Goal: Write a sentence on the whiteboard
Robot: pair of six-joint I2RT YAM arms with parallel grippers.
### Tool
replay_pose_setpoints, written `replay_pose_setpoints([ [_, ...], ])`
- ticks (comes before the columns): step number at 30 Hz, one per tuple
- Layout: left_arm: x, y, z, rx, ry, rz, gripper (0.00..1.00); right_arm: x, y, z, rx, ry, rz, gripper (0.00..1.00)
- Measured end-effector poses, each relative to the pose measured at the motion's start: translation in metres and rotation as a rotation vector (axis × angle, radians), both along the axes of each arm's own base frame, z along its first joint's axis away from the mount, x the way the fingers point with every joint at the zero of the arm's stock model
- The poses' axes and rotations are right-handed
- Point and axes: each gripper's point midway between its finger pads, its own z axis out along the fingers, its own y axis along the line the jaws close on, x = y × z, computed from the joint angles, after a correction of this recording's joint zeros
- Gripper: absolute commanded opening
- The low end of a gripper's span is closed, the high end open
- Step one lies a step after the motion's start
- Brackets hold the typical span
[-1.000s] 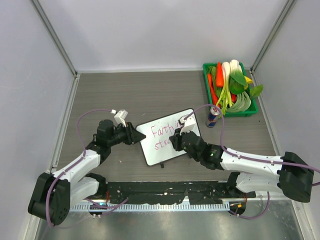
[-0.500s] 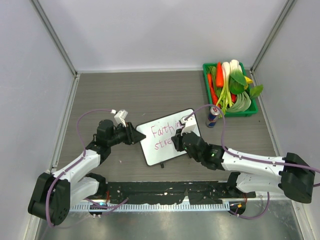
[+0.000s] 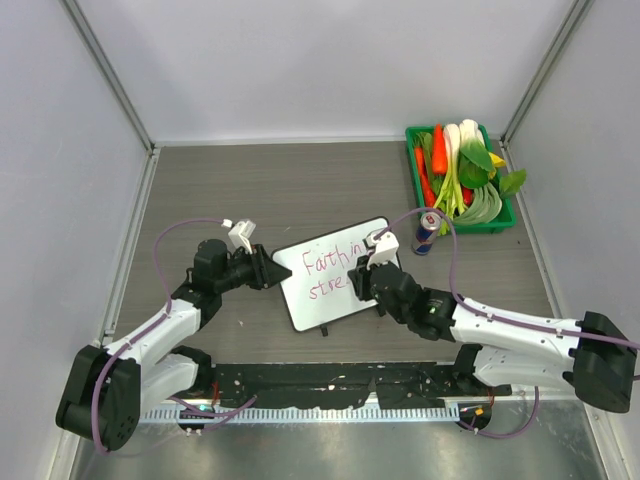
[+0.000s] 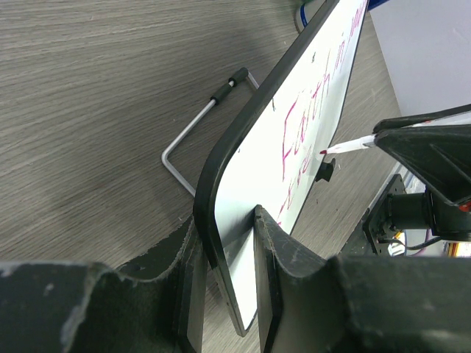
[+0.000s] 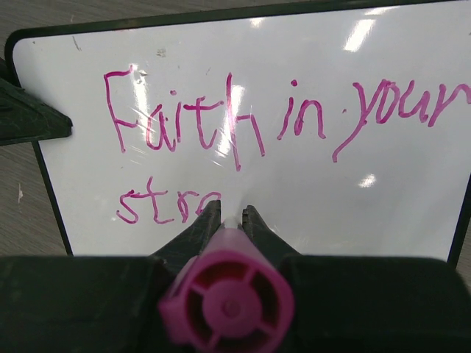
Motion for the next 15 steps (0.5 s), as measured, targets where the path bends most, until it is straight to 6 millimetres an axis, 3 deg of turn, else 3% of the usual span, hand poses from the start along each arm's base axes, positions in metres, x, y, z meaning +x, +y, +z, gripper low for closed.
replay_pose_setpoints([
  [9, 0.000, 0.000, 0.000, 0.000, 0.000, 0.000, 0.00, 0.010, 0.004, 0.026, 0.051, -0.047, -0.012, 0.01],
  [15, 0.000, 0.000, 0.000, 0.000, 0.000, 0.000, 0.00, 0.019, 0.009, 0.021, 0.046, -0.043, -0.024, 0.01],
])
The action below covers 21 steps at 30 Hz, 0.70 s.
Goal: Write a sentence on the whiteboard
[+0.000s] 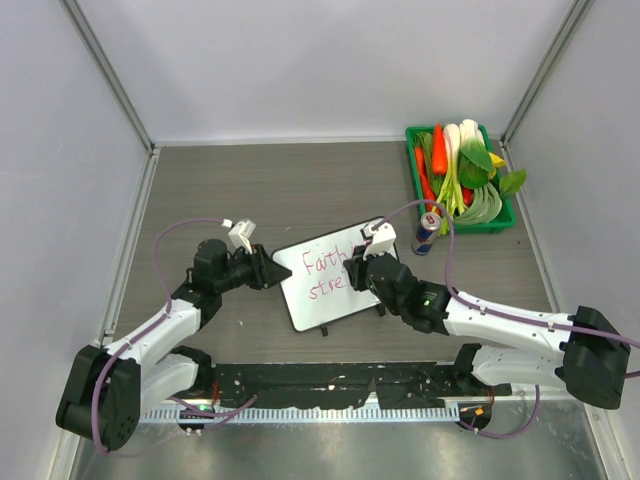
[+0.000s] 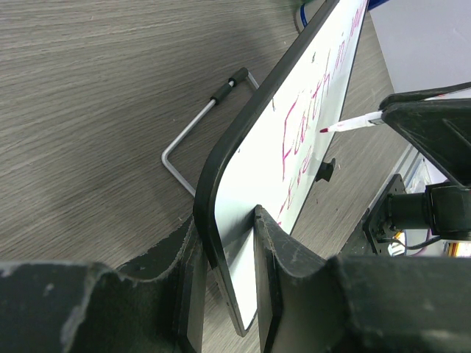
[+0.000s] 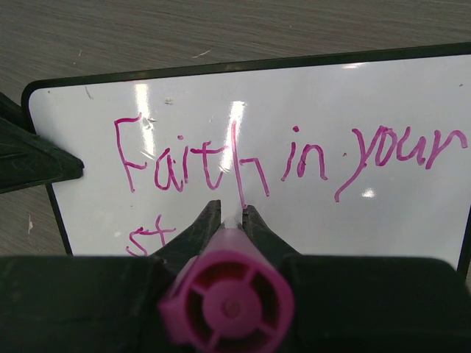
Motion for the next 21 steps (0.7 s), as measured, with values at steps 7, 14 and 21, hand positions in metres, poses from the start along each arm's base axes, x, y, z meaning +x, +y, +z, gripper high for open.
replay_pose_setpoints([
  [7, 0.0000, 0.0000, 0.0001, 0.000, 0.000, 0.000, 0.00, 0.0022, 0.0000, -0.0046, -0.006, 0.006, -0.004, 0.02],
  [14, 0.0000, 0.0000, 0.0000, 0.000, 0.000, 0.000, 0.00, -0.0015, -0.0042, -0.0035, 0.012, 0.004, 0.000, 0.01],
  [21, 0.0000, 0.0000, 0.0000, 0.000, 0.000, 0.000, 0.00, -0.0023, -0.0065, -0.0062, 0.010, 0.007, -0.002, 0.01],
])
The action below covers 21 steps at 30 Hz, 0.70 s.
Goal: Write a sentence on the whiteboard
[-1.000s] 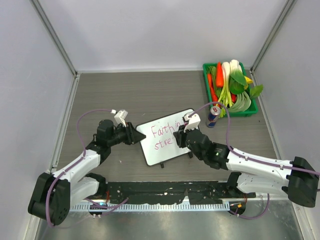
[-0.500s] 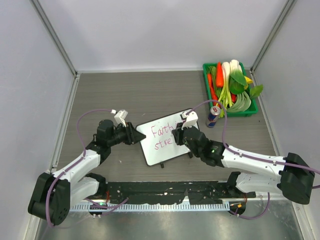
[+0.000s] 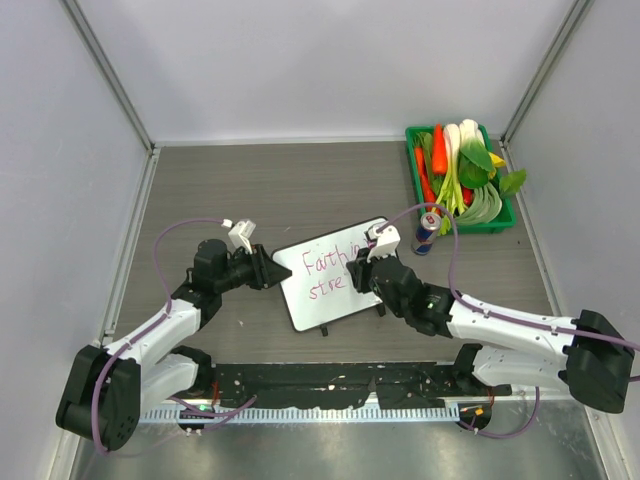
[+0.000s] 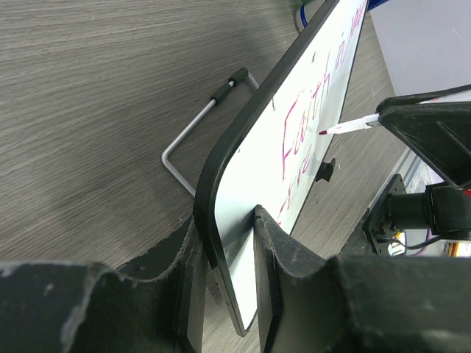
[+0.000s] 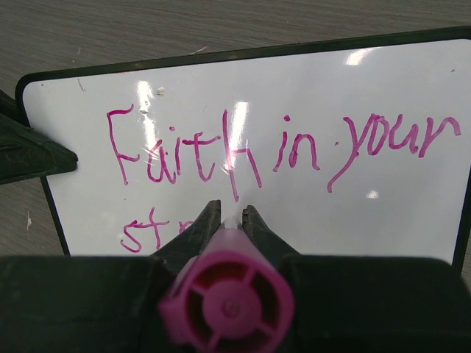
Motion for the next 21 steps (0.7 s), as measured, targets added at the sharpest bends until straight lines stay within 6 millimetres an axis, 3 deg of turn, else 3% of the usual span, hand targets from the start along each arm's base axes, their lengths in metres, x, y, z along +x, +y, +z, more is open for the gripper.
replay_pose_setpoints([
  [21, 0.000, 0.000, 0.000, 0.001, 0.001, 0.000, 0.00, -0.005, 0.000, -0.014, 0.038, 0.020, 0.008, 0.01],
])
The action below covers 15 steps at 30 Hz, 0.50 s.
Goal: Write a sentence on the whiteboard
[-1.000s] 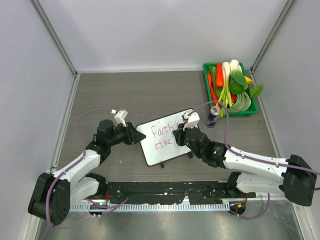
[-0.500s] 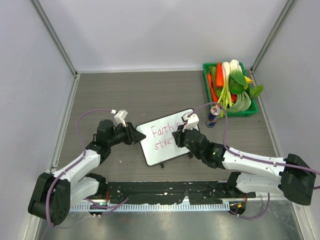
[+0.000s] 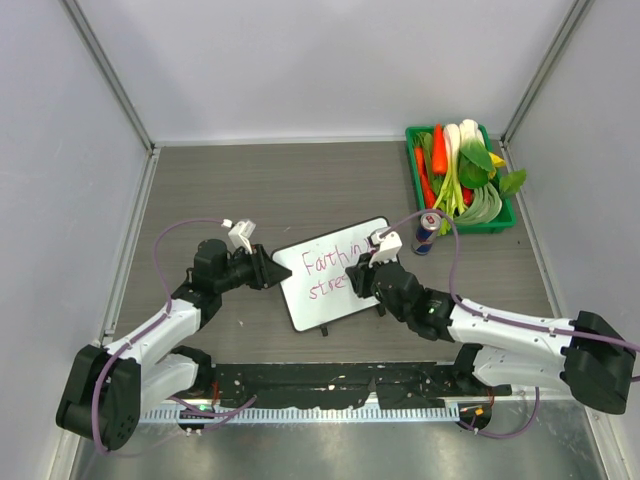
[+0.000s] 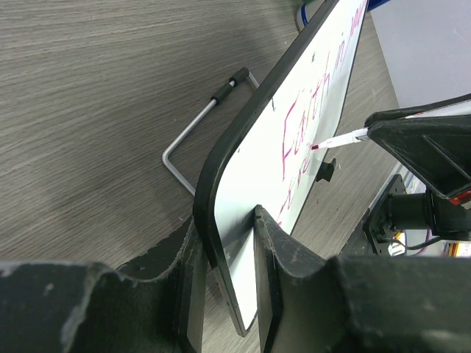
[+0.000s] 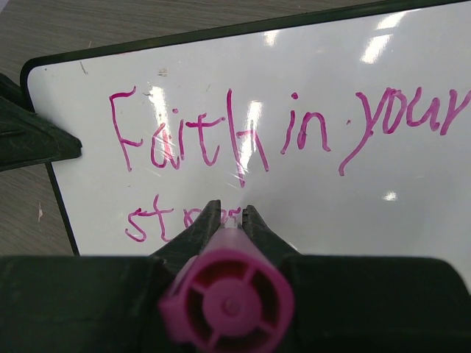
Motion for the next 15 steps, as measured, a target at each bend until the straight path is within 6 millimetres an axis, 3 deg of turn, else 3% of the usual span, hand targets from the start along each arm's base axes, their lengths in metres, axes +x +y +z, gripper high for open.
replay_pose_setpoints([
  [15, 0.000, 0.000, 0.000, 0.000, 0.001, 0.000, 0.00, -0.010, -0.003, -0.010, 0.020, 0.033, 0.026, 0.01],
])
